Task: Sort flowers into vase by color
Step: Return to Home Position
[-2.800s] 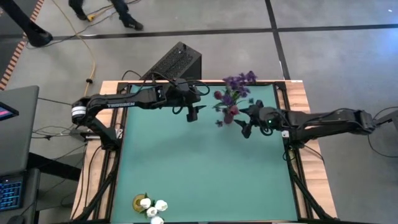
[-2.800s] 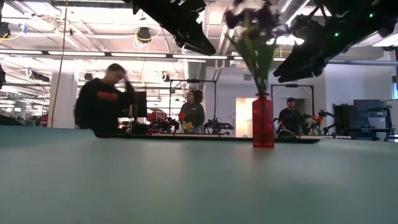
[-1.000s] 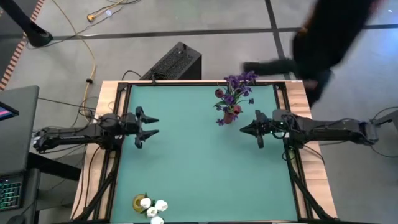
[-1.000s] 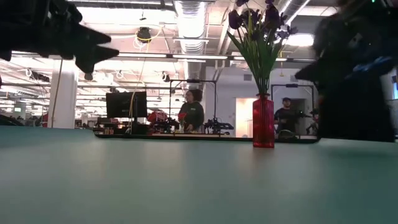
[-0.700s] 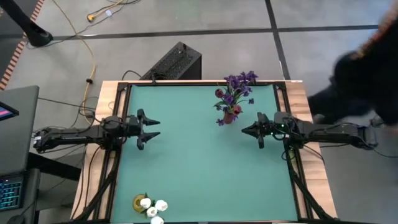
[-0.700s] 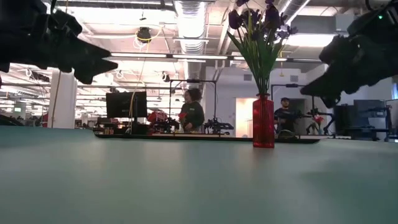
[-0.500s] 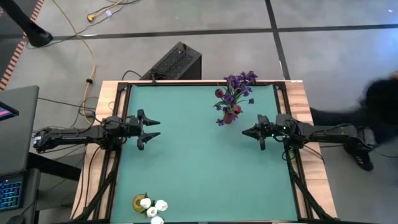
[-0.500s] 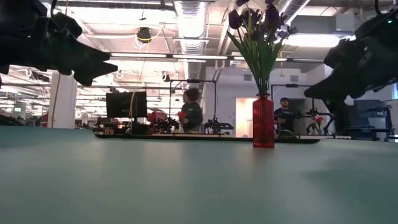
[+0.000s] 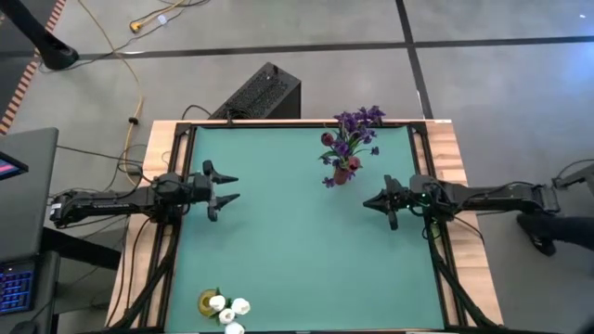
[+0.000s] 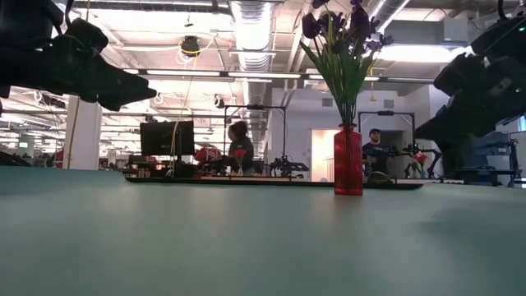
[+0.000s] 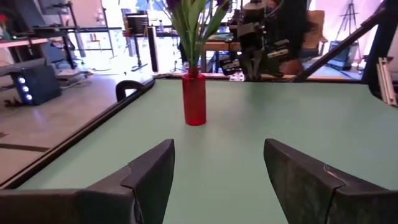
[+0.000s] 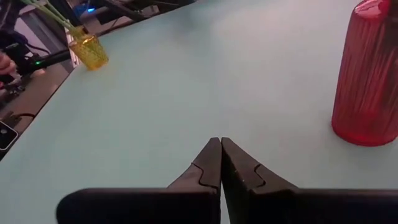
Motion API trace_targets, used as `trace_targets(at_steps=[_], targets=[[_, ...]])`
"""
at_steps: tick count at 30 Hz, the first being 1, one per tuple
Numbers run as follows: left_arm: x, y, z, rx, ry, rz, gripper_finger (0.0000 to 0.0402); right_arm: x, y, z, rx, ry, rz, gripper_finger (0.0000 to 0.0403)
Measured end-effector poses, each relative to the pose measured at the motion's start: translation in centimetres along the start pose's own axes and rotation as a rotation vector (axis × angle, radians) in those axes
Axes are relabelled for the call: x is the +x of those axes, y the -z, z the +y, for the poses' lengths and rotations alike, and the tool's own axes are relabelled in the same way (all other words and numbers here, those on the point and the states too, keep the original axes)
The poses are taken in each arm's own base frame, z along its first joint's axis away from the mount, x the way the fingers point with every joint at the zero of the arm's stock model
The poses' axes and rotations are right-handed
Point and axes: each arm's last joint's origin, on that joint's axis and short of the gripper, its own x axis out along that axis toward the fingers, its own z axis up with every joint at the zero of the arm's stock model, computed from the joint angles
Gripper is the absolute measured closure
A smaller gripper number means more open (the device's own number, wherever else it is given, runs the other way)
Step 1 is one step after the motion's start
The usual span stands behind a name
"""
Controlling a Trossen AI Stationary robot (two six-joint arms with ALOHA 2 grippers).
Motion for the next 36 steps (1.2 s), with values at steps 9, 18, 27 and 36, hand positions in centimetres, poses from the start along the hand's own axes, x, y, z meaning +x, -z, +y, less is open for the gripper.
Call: trace_targets(at_steps=[9, 18, 27, 36], targets=[[0.0, 0.4, 0.1, -0.008, -0.023, 0.037, 0.0167, 0.0, 0.1, 0.0, -0.001, 0.001, 0.004, 0.037], [-0.1, 1.6, 0.0, -0.005, -0.021, 0.162, 0.0167, 0.0, 0.1, 0.0, -0.002, 0.001, 0.006, 0.037], [-0.2, 2.1, 0.0, 0.0, -0.014, 0.211, 0.0167, 0.0, 0.1, 0.0, -0.002, 0.001, 0.008, 0.0369], [-0.2, 2.1, 0.0, 0.007, -0.016, 0.212, 0.0167, 0.0, 0.1, 0.0, -0.002, 0.001, 0.009, 0.0369]])
